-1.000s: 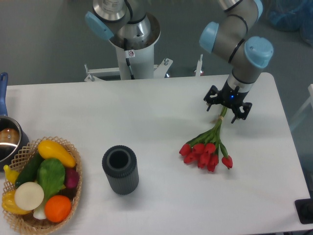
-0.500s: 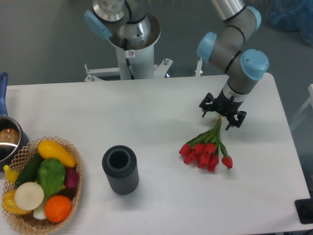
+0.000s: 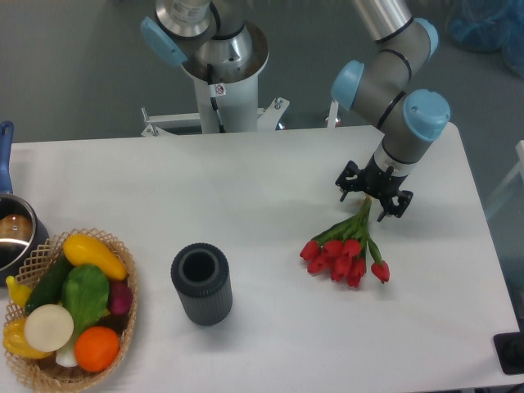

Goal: Pick up the flowers from the table
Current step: 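Lower the open gripper around the tulip stems near the twine, then close the gripper on the tulip stems, then lift the gripped tulip bunch up off the table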

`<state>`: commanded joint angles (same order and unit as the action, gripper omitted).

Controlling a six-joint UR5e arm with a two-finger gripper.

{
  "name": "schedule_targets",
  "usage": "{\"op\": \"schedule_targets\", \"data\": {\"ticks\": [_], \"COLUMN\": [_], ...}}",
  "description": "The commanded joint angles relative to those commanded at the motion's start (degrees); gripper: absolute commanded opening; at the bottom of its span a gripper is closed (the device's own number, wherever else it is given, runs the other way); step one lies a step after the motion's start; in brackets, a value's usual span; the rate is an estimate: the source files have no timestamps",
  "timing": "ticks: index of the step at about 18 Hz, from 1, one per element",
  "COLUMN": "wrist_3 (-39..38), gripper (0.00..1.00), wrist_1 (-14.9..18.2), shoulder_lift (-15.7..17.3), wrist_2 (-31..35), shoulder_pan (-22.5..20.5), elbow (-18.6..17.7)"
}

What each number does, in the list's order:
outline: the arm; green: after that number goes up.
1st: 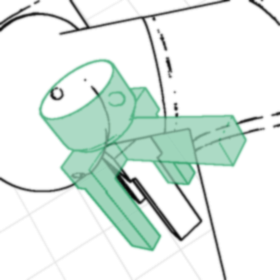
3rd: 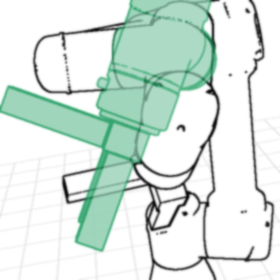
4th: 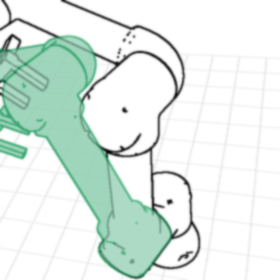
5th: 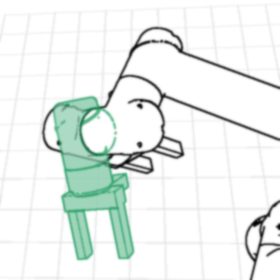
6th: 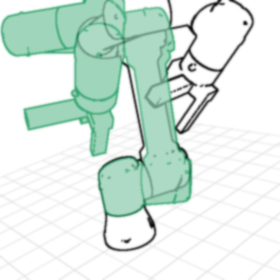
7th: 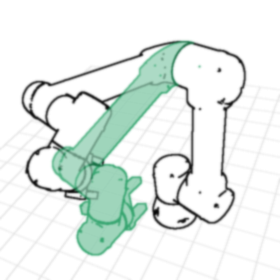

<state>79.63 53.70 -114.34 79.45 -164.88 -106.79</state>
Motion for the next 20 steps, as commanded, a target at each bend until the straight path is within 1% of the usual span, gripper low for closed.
{"op": "schedule_targets", "data": {"ticks": [2, 4, 6, 7, 8, 9, 10, 11, 13, 18, 19, 20], "wrist_3": [0.00, -0.09, -1.40, -2.10, -2.20, -2.20, -2.28, -2.37, -2.46, -2.46, -2.46, -2.37], "gripper": [0.75, 0.70, 0.62, 0.55, 0.51, 0.50, 0.45, 0.37, 0.12, 0.11, 0.07, 0.06], "wrist_1": [0.00, 0.00, -0.87, -0.97, -0.97, -0.97, -0.97, -0.97, -0.97, -0.97, -0.97, -0.97], "shoulder_lift": [0.00, -0.09, -0.52, -0.44, -0.35, -0.35, -0.44, -0.44, -0.44, -0.44, -0.35, -0.35], "wrist_2": [0.00, 0.00, 0.09, 0.09, 0.09, 0.09, 0.09, 0.09, 0.09, 0.09, 0.09, 0.09], "shoulder_pan": [0.00, 0.00, 0.09, 0.09, 0.09, 0.09, 0.09, 0.09, 0.61, 0.62, 0.62, 0.62], "elbow": [0.00, 0.09, 0.26, 0.26, 0.26, 0.35, 0.44, 0.61, 0.70, 1.05, 1.14, 1.23]}}
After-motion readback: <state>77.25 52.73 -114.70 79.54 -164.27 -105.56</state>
